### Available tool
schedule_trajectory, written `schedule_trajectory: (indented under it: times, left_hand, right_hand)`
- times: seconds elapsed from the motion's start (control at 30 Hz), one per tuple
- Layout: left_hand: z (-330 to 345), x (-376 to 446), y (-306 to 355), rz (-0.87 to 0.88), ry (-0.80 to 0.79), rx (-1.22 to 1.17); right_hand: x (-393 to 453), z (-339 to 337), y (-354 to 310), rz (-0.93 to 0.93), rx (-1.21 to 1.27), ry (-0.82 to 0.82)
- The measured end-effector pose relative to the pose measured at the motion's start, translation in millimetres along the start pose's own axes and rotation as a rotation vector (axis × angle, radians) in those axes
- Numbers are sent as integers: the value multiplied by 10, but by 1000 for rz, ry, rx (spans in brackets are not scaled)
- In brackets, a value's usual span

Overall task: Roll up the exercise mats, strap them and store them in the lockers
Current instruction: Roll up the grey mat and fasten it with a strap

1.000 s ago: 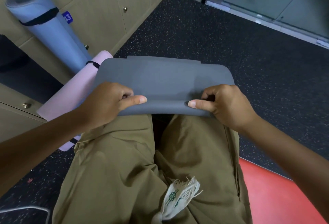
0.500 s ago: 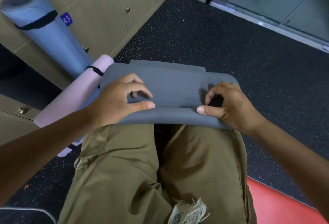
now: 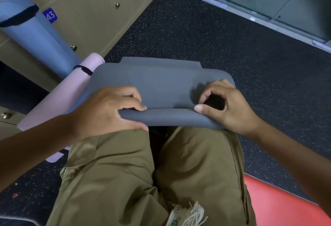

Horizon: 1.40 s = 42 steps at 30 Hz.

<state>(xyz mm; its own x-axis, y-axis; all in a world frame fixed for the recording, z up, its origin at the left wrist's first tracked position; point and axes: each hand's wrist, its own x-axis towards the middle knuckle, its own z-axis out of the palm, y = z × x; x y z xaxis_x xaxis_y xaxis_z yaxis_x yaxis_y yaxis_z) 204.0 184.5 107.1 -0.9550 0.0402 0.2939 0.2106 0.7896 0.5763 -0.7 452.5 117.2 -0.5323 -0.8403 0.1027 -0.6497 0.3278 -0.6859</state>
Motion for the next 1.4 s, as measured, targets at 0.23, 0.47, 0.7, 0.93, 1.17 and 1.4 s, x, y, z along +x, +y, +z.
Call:
schedule_trajectory:
  times: [0.23, 0.47, 0.7, 0.93, 1.17, 1.4]
  left_hand:
    - [-19, 130, -33, -241, -81, -290]
    - [-20, 100, 12, -219, -42, -169]
    - [194, -97, 277, -75, 179, 411]
    - [228, -84, 217, -76, 93, 432]
    - [133, 51, 89, -222, -44, 139]
    - [56, 195, -47, -371, -168, -15]
  right_hand:
    - [-154, 41, -18, -374, -335, -62]
    - [-130, 31, 27, -399, -317, -50]
    - [13, -27, 67, -258, -72, -188]
    - [104, -82, 13, -185, 10, -268]
    - [-54, -78, -138, -312, -494, -145]
    - [-174, 116, -145, -300, -608, 13]
